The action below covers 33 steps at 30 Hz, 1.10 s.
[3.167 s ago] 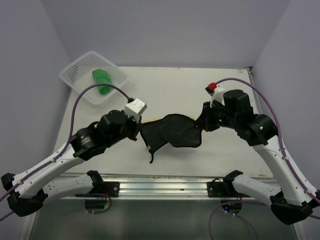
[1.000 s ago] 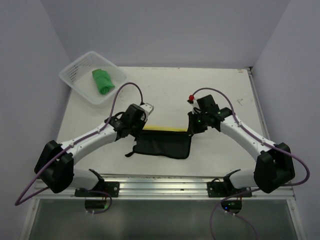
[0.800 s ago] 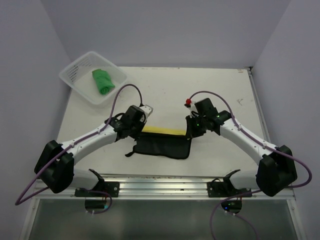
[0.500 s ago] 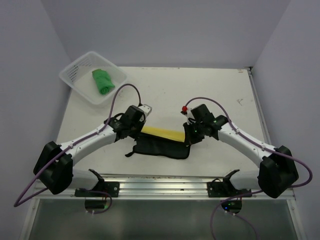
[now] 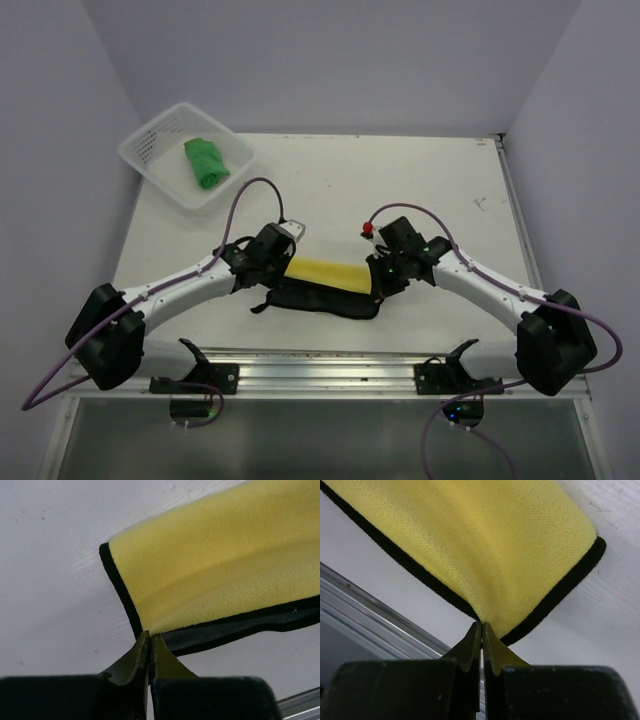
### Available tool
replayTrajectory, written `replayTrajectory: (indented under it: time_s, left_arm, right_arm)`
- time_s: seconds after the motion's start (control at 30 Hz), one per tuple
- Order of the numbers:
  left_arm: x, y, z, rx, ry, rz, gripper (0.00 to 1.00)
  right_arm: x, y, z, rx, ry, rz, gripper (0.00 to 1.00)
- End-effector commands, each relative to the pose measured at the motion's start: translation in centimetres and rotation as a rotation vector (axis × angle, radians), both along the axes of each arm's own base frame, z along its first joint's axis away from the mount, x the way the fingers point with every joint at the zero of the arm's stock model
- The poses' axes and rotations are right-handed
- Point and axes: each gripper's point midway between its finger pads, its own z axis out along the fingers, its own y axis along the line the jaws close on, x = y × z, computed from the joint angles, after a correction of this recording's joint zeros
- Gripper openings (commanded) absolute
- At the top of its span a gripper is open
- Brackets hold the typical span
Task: Roll the towels
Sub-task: Fold the towel
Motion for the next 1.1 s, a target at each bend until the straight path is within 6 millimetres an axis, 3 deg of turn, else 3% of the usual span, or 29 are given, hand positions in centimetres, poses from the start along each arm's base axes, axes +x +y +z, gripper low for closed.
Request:
replayTrajectory:
  time_s: [0.0, 0.33, 0.47, 0.57, 0.67, 0.77, 0.9, 1.07]
  left_arm:
    - [0.0, 1.4, 0.5, 0.009, -0.033, 0.105, 0.00]
    - [-0.5, 1.1, -0.7, 0.025, -0.005, 0.116, 0.00]
    - [-1.2, 1.2, -1.4, 0.042, 0.018, 0.127, 0.00]
    - [-1.4, 1.2, -1.4, 0.041, 0.020, 0.136, 0.08]
    - [-1.5, 1.5, -1.3, 0.039, 0.017, 0.157, 0.30]
    - [-1.8, 1.5, -1.0, 0.021, 0.018, 0.165, 0.39]
    - [-2.0, 1.3, -0.4, -0.006, 0.011, 0.167, 0.45]
    - [-2.2, 0.7, 0.8, -0.045, 0.013, 0.159, 0.49]
  right_arm:
    - [-1.2, -0.7, -1.1, -0.034, 0.050, -0.011, 0.00]
    - [-2.0, -0.2, -2.7, -0.039, 0.081, -0.007, 0.00]
    - [-2.2, 0.0, -3.4, -0.030, 0.088, -0.021, 0.08]
    - [-2.2, 0.4, -3.3, -0.011, 0.095, -0.020, 0.13]
    - [-2.5, 1.8, -2.6, 0.070, 0.104, -0.001, 0.28]
    - [-2.3, 2.8, -1.7, 0.130, 0.095, -0.005, 0.35]
    - [-1.8, 3.2, -1.0, 0.152, 0.079, -0.017, 0.40]
    - [-1.1, 2.9, 0.0, 0.140, 0.043, -0.052, 0.38]
